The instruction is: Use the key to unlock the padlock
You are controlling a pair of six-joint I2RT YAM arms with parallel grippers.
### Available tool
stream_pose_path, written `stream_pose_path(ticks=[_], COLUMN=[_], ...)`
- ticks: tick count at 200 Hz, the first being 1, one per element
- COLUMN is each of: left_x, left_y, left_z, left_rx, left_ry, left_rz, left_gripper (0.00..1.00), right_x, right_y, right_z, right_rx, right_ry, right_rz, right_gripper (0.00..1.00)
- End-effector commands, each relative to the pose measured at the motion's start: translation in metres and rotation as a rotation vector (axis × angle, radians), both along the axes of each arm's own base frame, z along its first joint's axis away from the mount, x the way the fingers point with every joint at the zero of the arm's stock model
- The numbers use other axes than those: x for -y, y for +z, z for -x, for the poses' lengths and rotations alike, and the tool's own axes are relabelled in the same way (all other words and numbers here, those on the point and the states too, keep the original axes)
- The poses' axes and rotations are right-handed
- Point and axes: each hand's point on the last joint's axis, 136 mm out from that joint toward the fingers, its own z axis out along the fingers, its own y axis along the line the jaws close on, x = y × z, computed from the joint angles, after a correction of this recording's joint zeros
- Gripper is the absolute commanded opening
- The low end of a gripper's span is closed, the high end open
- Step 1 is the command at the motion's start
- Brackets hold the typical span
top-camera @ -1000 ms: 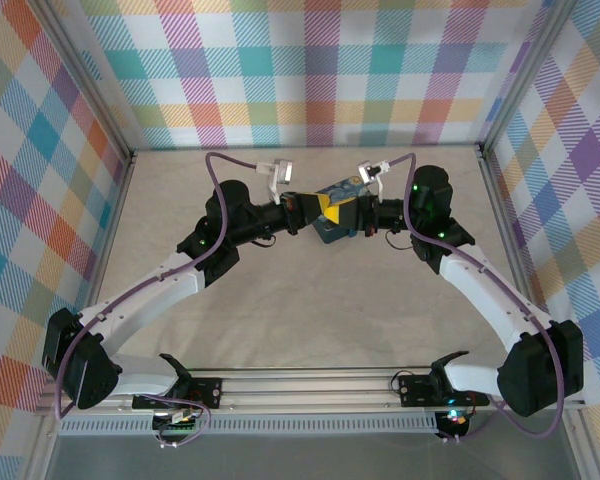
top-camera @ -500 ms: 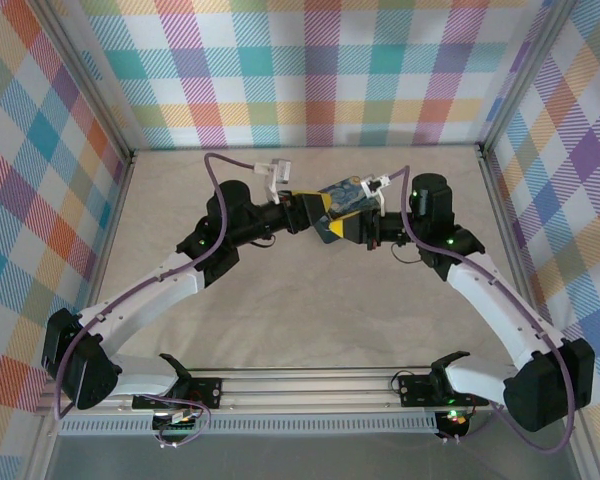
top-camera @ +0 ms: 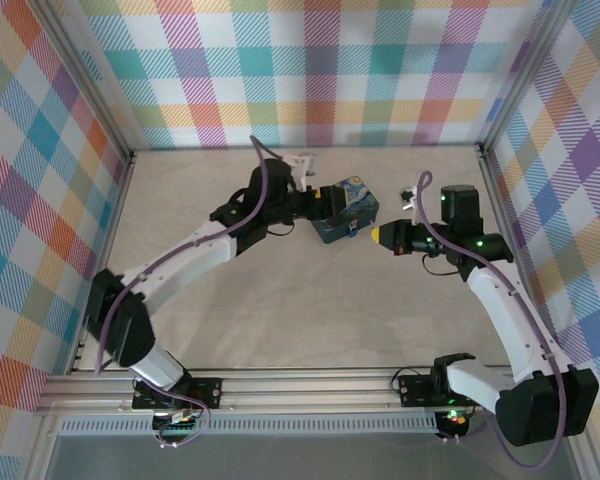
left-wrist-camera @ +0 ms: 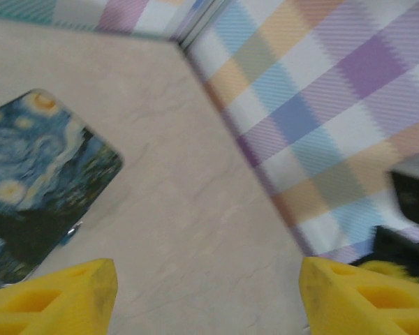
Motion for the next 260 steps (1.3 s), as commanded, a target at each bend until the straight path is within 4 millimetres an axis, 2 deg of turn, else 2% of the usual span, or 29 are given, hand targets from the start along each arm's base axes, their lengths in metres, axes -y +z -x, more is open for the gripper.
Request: stream_pose_path(ticks=[1, 23, 52, 101, 139, 167, 208, 234, 260], left_x=[0.004, 0.017, 0.039, 0.076, 0.102, 0.115, 0.12, 0.113, 0.107], left_y=[-0.038, -0.076, -0.1, -0.132, -0.144, -0.148, -0.166, -0.188, -0.194], left_z=[-0.005, -0.014, -0.029, -0.063, -0.089, -0.099, -0.096, -0.08, -0.061], left_rx=[-0.052, -0.147, -0.181, -0.138, -0.097, -0.076, -0.091, -0.13, -0.136], left_ry=[0.002, -0.003, -0.012, -0.031, -0.039, -0.045, -0.076, -0.118, -0.172], left_rz=[-0.174, -0.272, -0.345, -0.459, -0.453, -0.419, -0.436, -0.516, -0.562], left_gripper=[0.69, 0.68, 0.67, 0.67, 0.67, 0.68, 0.67, 0.67, 0.67], right_x=[0.039, 0.068, 0.087, 0.098, 0.101, 0.1, 0.099, 0.099, 0.096], right_y=[-0.033, -0.057, -0.074, -0.086, -0.088, -0.088, -0.088, -0.088, -0.089], right_z=[-0.006, -0.008, -0.006, -0.001, 0.006, 0.009, 0.008, 0.008, 0.008], right_rx=[-0.121, -0.193, -0.223, -0.237, -0.235, -0.24, -0.239, -0.242, -0.244], right_ry=[-0.18, -0.305, -0.388, -0.425, -0.426, -0.423, -0.421, -0.414, -0.396], right_rz=[0.112, 0.167, 0.217, 0.276, 0.298, 0.293, 0.286, 0.29, 0.285], right_gripper=[0.0, 0.0, 0.0, 0.0, 0.0, 0.0, 0.0, 0.0, 0.0])
